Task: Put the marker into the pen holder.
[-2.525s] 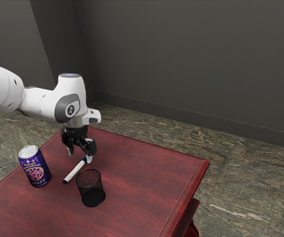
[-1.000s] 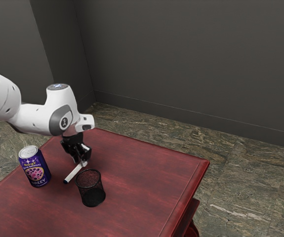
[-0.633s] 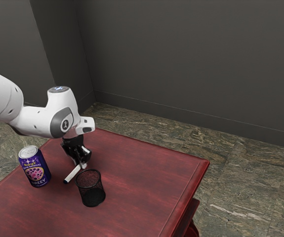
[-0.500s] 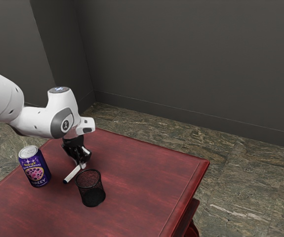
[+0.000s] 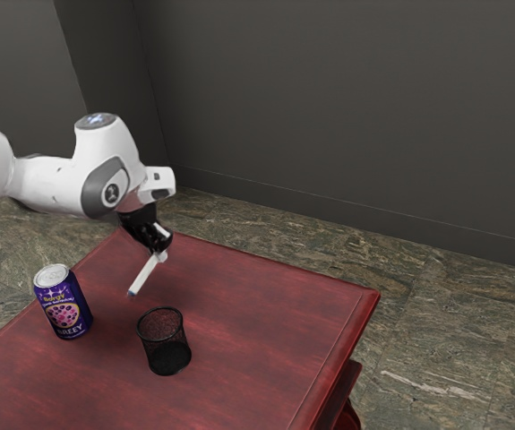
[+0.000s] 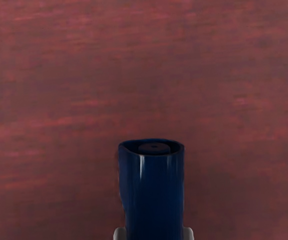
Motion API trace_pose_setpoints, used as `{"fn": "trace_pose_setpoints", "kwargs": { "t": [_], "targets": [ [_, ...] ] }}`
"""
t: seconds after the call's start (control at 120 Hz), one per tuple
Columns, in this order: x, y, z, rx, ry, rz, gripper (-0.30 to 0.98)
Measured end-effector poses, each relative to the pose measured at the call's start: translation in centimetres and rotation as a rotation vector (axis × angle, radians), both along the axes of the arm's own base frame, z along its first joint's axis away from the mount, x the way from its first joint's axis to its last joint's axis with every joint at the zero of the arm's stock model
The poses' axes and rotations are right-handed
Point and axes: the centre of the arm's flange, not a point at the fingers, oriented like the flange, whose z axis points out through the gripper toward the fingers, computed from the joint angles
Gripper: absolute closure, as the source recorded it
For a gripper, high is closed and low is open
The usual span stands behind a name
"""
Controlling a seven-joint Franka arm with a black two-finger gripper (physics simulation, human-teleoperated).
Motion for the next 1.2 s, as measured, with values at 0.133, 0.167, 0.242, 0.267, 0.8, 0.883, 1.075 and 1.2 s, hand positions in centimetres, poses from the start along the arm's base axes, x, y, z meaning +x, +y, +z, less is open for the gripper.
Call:
{"fn": "trace_pose_setpoints", "kwargs": {
  "t": [0.133,0.167,0.242,0.267,0.8,0.883,1.075,1.2],
  "targets": [
    [-2.0,-2.8,7.6,-0.005,-0.126,-0.049,0.79],
    [-3.5,-3.5,8.7,-0.004,-0.149,-0.067,0.79],
    [-6.6,-5.3,10.1,0.0,-0.203,-0.106,0.79],
    [-7.7,-6.0,10.3,0.001,-0.223,-0.119,0.79],
    [-18.5,-12.0,4.9,0.045,-0.486,-0.263,0.79],
    [-18.2,-12.1,4.2,0.035,-0.505,-0.258,0.78],
    [-18.0,-11.9,3.2,0.023,-0.54,-0.248,0.77],
    [-19.1,-11.7,2.7,0.019,-0.547,-0.245,0.76]
  ]
}}
